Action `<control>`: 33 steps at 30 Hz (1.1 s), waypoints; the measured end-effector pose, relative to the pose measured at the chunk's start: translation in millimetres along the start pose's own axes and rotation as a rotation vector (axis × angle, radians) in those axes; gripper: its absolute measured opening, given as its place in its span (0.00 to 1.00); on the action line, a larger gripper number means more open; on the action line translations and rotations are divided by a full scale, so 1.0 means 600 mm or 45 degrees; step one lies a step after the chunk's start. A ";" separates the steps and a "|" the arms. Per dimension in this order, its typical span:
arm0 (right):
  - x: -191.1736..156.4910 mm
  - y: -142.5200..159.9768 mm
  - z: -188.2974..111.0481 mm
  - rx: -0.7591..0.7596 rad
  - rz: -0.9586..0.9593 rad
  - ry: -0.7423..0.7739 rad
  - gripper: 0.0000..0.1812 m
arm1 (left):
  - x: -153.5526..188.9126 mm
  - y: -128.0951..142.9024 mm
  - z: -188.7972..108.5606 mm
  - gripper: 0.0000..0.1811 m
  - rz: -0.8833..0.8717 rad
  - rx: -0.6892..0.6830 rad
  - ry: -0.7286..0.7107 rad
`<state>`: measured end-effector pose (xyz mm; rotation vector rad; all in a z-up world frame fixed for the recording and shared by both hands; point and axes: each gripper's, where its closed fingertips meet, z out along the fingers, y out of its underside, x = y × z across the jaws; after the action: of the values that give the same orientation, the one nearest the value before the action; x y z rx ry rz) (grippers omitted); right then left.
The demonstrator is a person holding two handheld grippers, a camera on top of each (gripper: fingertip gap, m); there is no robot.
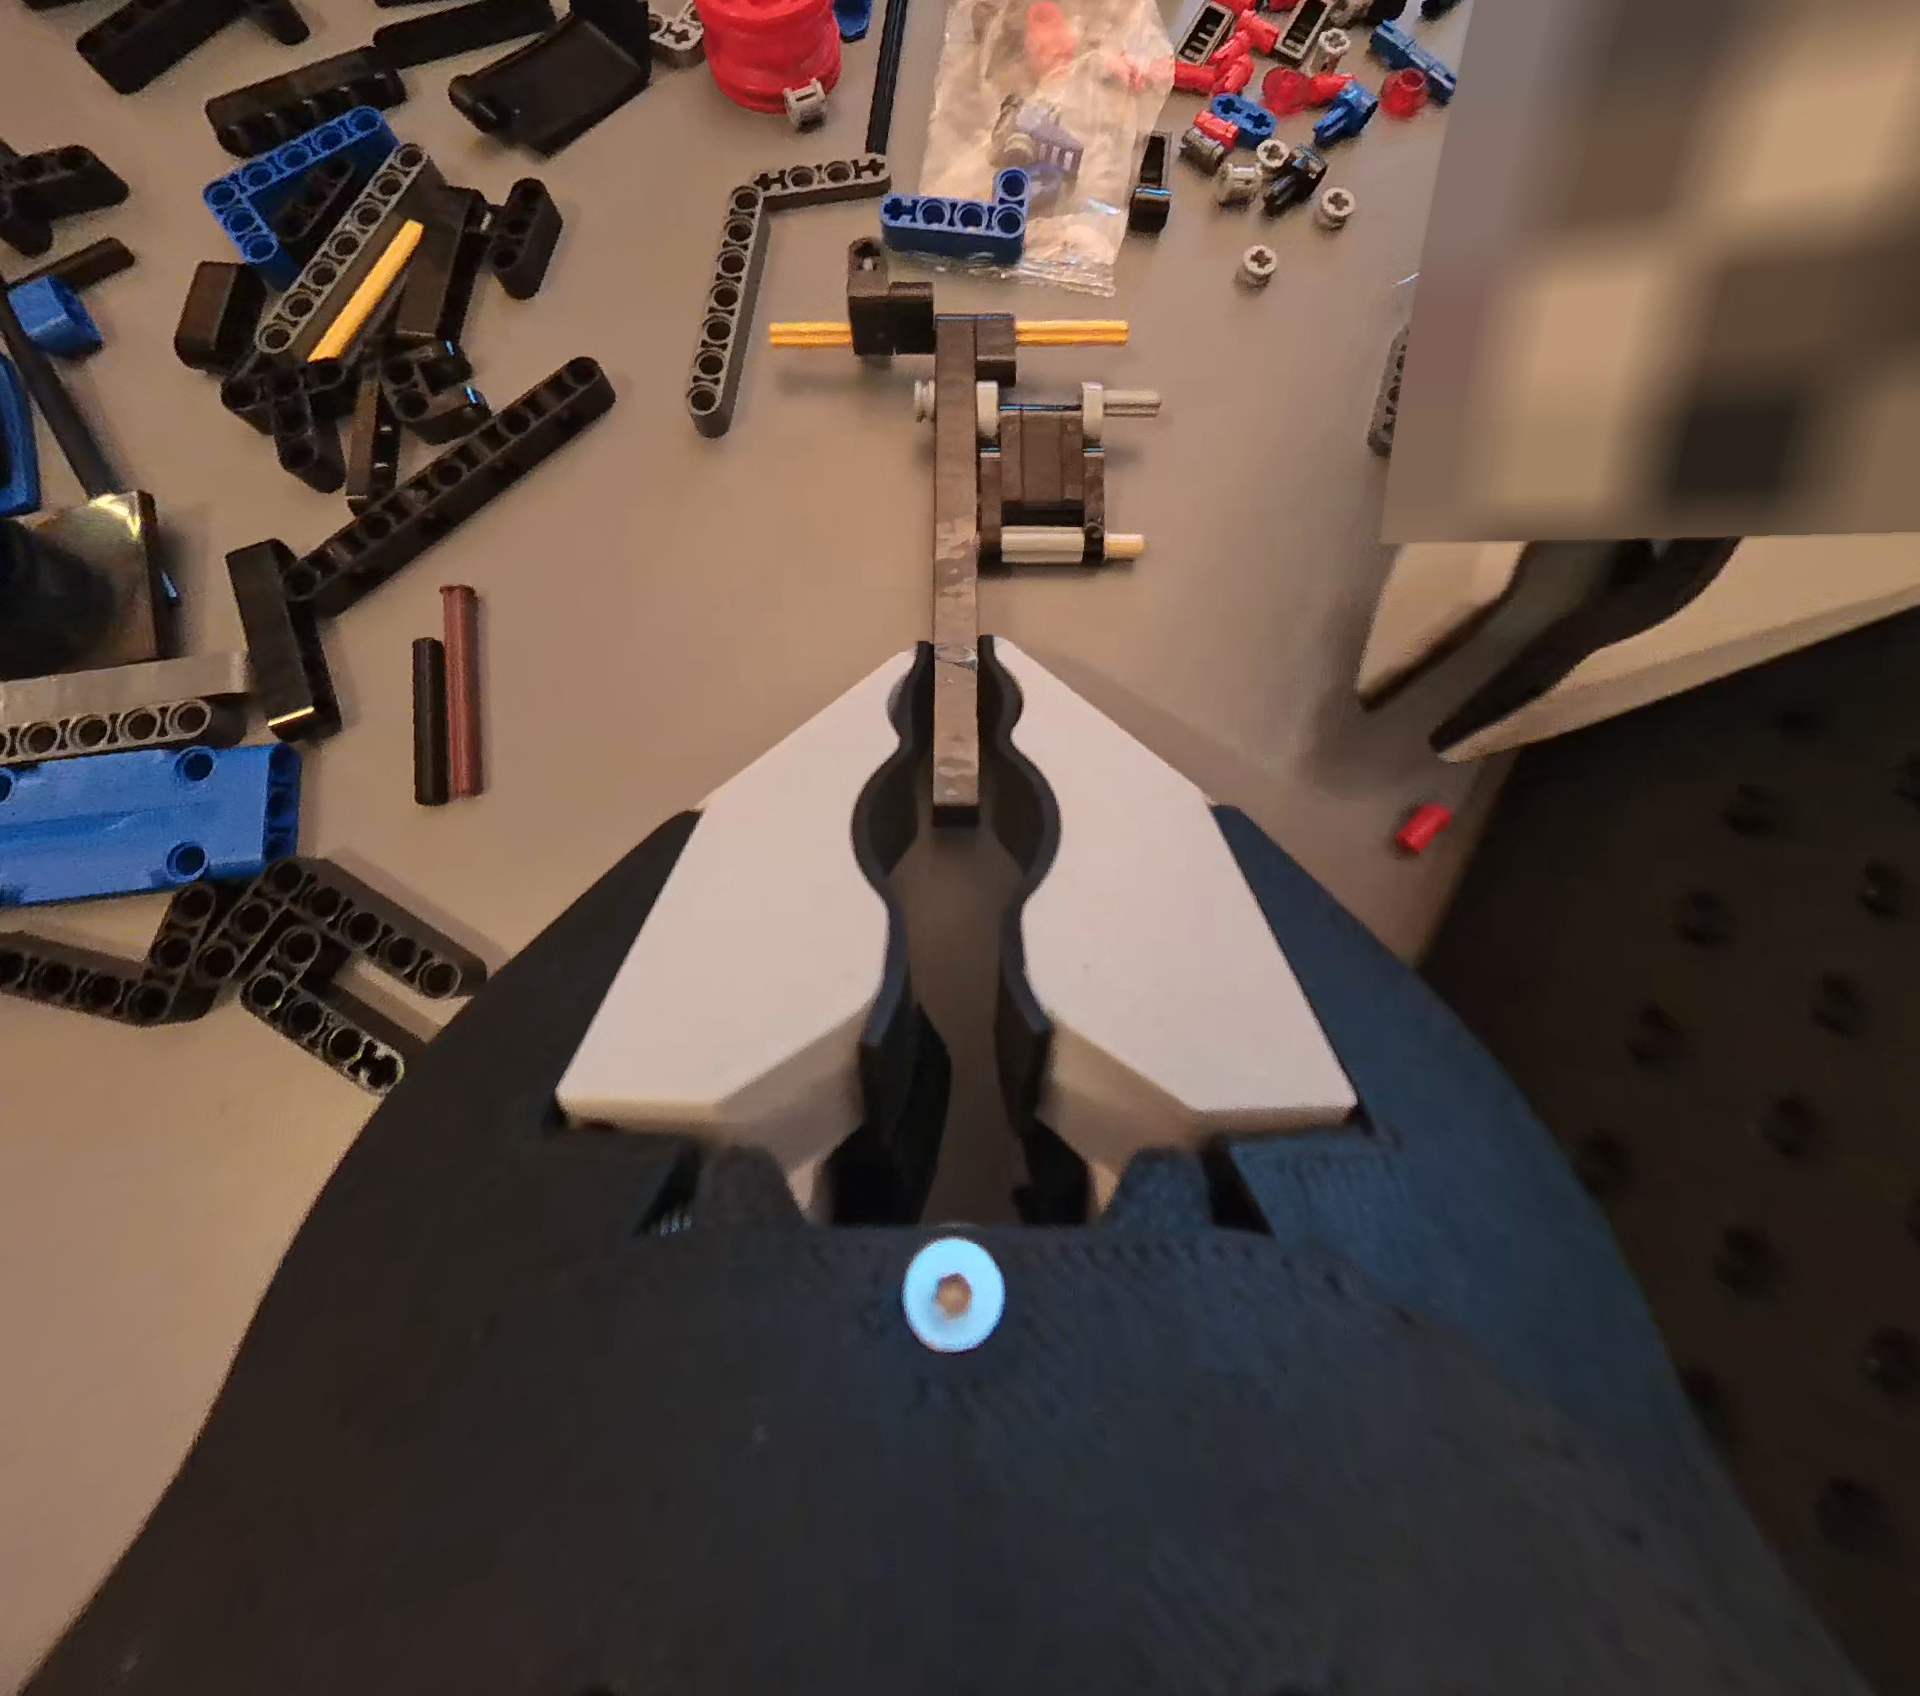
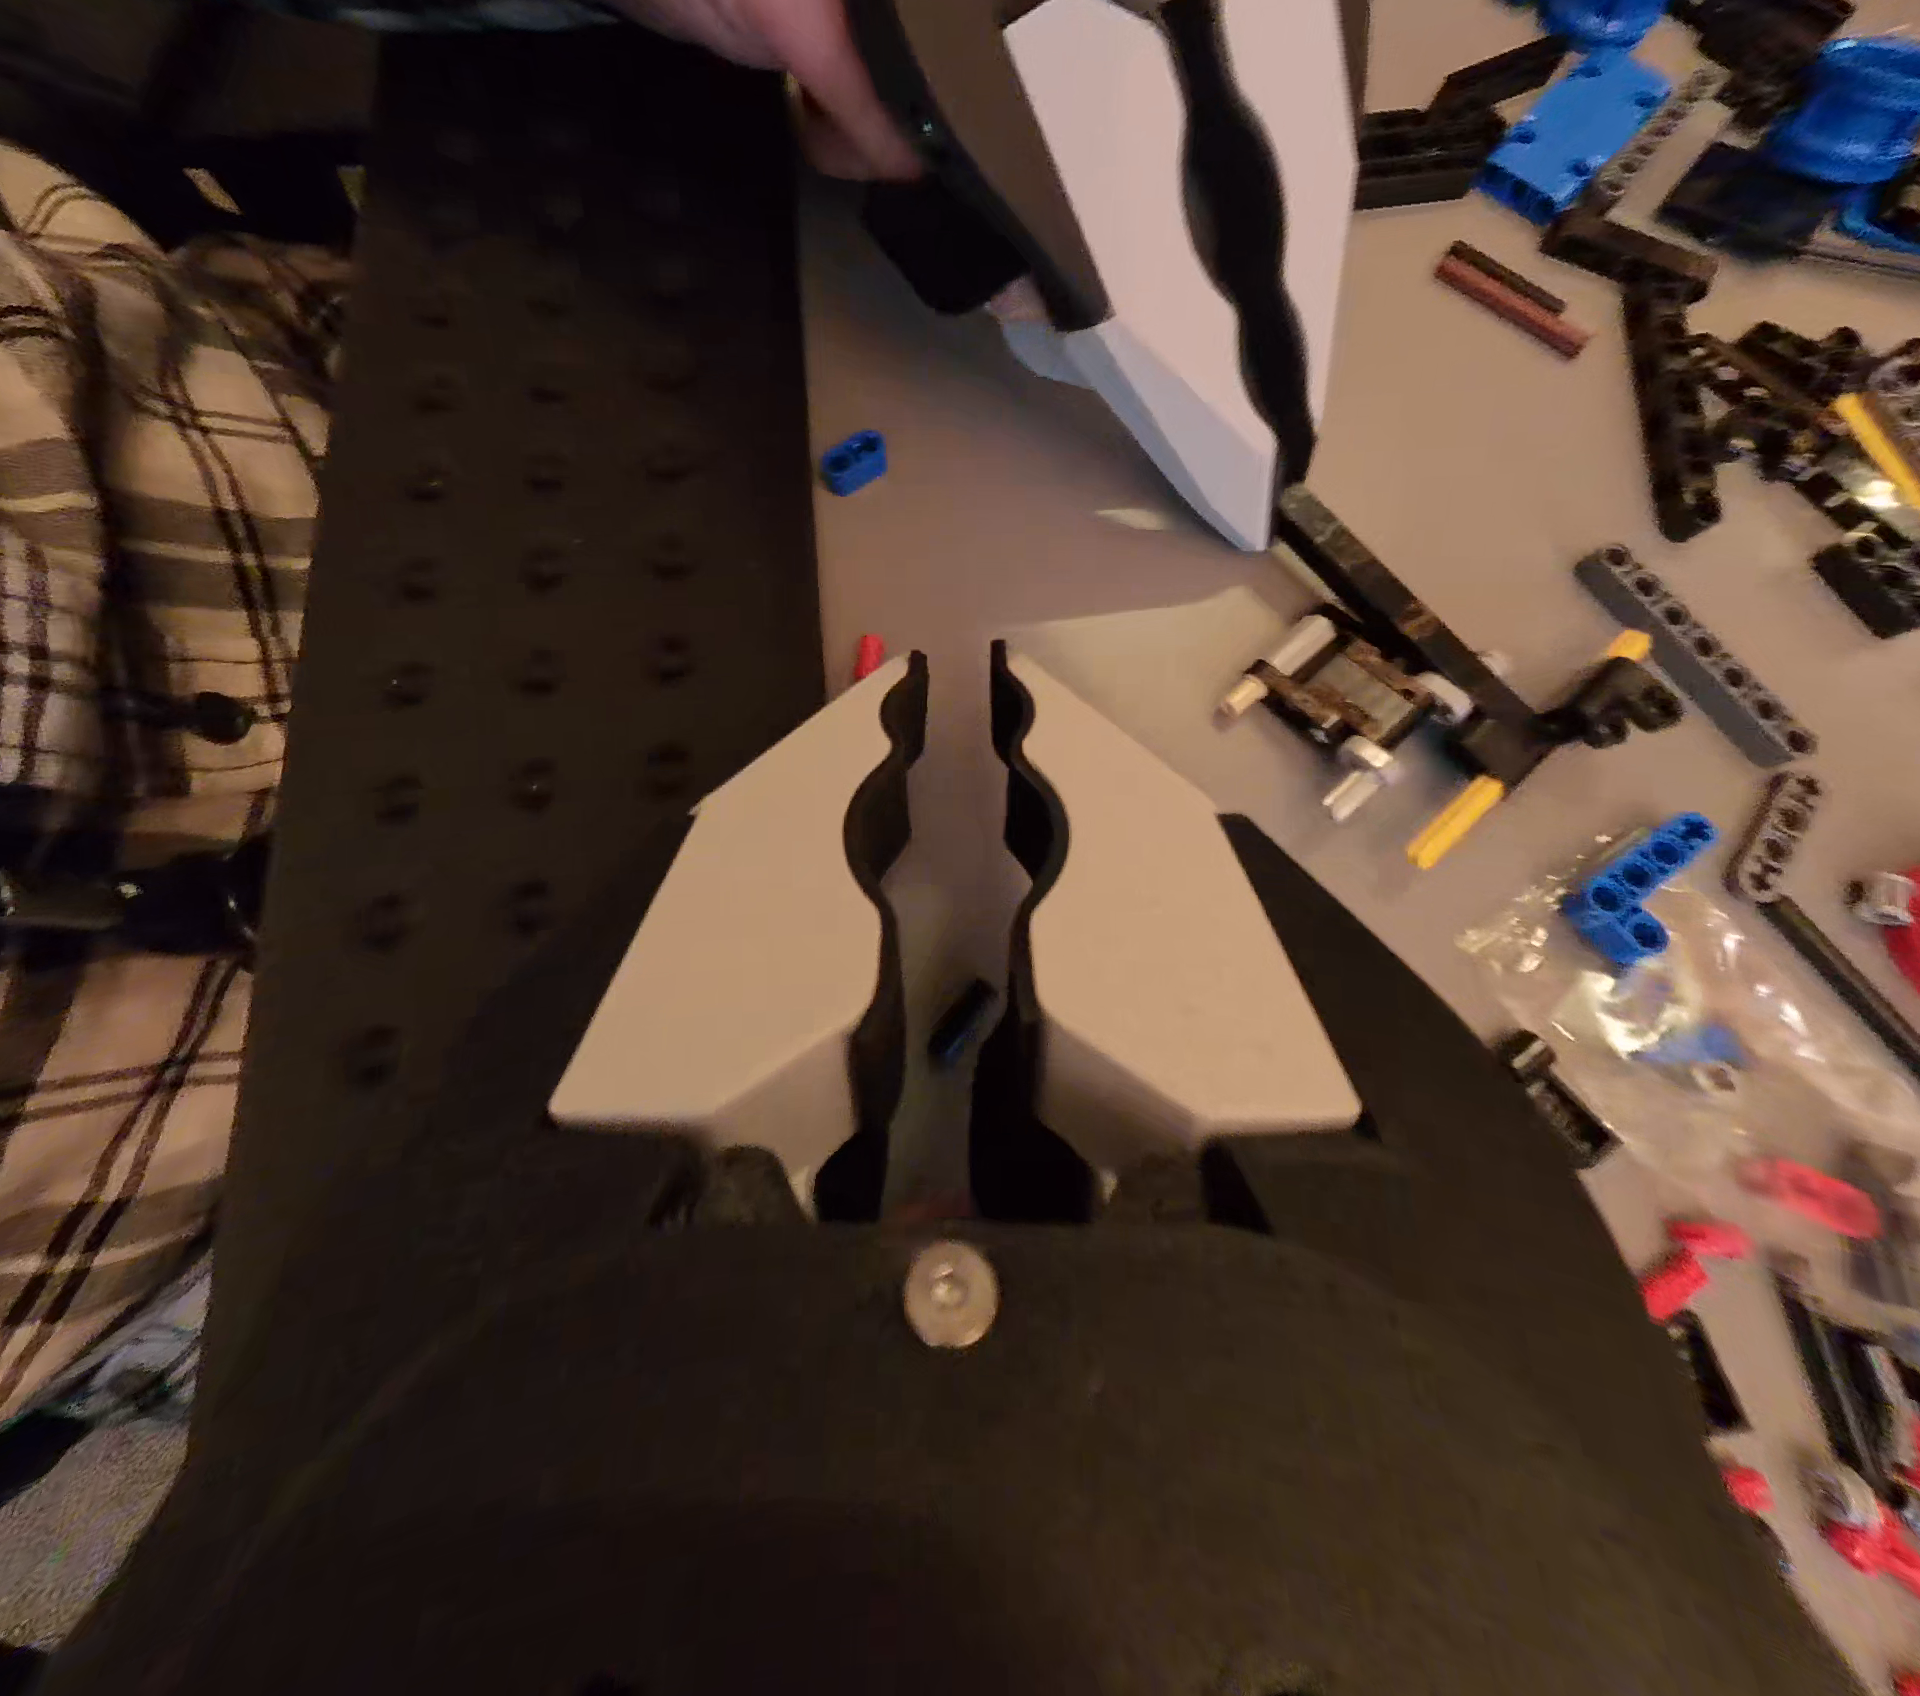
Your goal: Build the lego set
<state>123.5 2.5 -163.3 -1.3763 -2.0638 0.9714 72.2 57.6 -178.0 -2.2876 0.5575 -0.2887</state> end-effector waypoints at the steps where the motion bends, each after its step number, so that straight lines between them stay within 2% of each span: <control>1: -0.005 0.002 0.002 -0.016 -0.006 -0.025 0.04 | 0.000 0.000 0.001 0.03 0.002 0.001 0.001; 6: -0.035 -0.007 0.007 -0.042 0.046 -0.226 0.08 | -0.002 -0.001 0.001 0.03 0.001 0.004 -0.001; 15: -0.032 0.017 0.020 -0.237 0.062 -0.232 0.03 | -0.008 -0.001 0.001 0.03 0.015 0.000 -0.034; 20: -0.025 0.017 0.022 -0.249 -0.014 -0.151 0.02 | -0.009 0.000 0.000 0.03 0.008 0.002 -0.035; 25: 0.020 0.016 0.022 -0.178 0.044 -0.011 0.02 | -0.013 -0.001 0.000 0.03 0.003 0.003 -0.047; 33: 0.037 0.018 0.021 -0.151 0.086 0.022 0.04 | -0.013 -0.001 0.001 0.03 0.001 0.008 -0.049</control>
<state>112.7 22.1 -179.7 -1.5177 -2.1037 0.8735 65.6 62.0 -178.1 -2.2820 0.5376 -0.2451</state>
